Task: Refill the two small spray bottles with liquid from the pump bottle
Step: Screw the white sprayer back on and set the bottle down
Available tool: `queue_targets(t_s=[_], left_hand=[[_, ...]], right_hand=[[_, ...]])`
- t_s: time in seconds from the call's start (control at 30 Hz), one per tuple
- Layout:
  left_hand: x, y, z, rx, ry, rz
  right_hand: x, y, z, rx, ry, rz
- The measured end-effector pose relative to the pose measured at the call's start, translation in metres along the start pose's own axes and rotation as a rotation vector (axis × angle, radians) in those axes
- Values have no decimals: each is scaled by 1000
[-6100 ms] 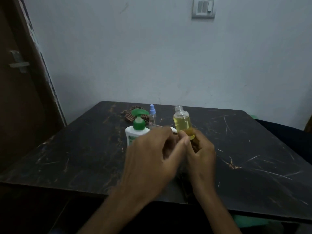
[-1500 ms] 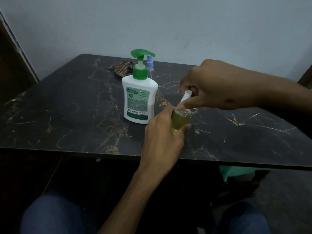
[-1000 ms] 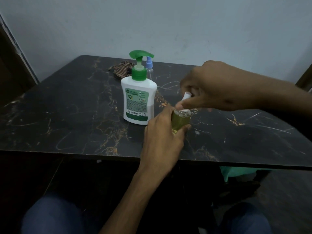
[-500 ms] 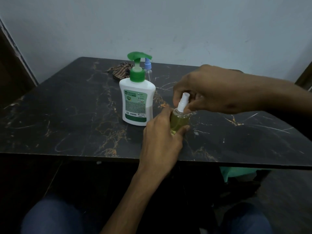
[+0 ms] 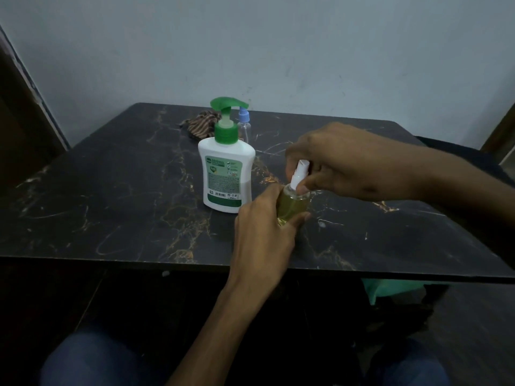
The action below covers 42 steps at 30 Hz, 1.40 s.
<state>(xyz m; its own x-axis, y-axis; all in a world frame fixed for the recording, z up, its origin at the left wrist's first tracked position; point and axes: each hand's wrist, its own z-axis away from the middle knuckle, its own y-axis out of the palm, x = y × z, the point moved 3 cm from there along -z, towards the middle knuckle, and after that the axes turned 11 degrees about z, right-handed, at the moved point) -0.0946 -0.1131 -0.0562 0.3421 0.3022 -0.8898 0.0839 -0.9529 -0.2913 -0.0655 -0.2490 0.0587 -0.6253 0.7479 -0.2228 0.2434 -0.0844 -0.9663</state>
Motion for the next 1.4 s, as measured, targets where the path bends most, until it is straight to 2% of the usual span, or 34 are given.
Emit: queue_targets(t_s=[0.17,0.43,0.63,0.87,0.93,1.0,1.07,1.1,1.13,1.2,1.23,1.3,1.4], left_hand=[[-4,1,2,19,14,-59],[-7,0,3,23,61,-247],[-6,-14,29,-43,76,-273],[1,-46,80,-227,119,-148],[0,-51,94,-230,163,-144],[17,-58,89,-208,107,-170],[42,-69,74,-127,-57,-102],[52,-73,72,-126,-65,-65],[48,-74,77,-96,-9,-115],[29,-80,83,-238,99,-184],[19,-82,84,-271,132,-143],[7,-89,72,-345,159,-123],[8,-103,32,-330,101,-166]], right_hand=[[-2,29,26,-39,217,-297],[25,85,44,-315,502,-542],[11,91,31,-290,544,-511],[-47,111,-16,-248,591,-473],[-62,117,-28,-235,599,-467],[-75,122,-39,-218,611,-471],[-85,125,-47,-197,608,-497],[-88,127,-49,-188,603,-511],[-90,128,-50,-182,600,-524],[-92,131,-50,-183,600,-542],[-92,132,-49,-186,601,-547],[-91,133,-48,-187,599,-557],[-85,127,-42,-144,585,-580]])
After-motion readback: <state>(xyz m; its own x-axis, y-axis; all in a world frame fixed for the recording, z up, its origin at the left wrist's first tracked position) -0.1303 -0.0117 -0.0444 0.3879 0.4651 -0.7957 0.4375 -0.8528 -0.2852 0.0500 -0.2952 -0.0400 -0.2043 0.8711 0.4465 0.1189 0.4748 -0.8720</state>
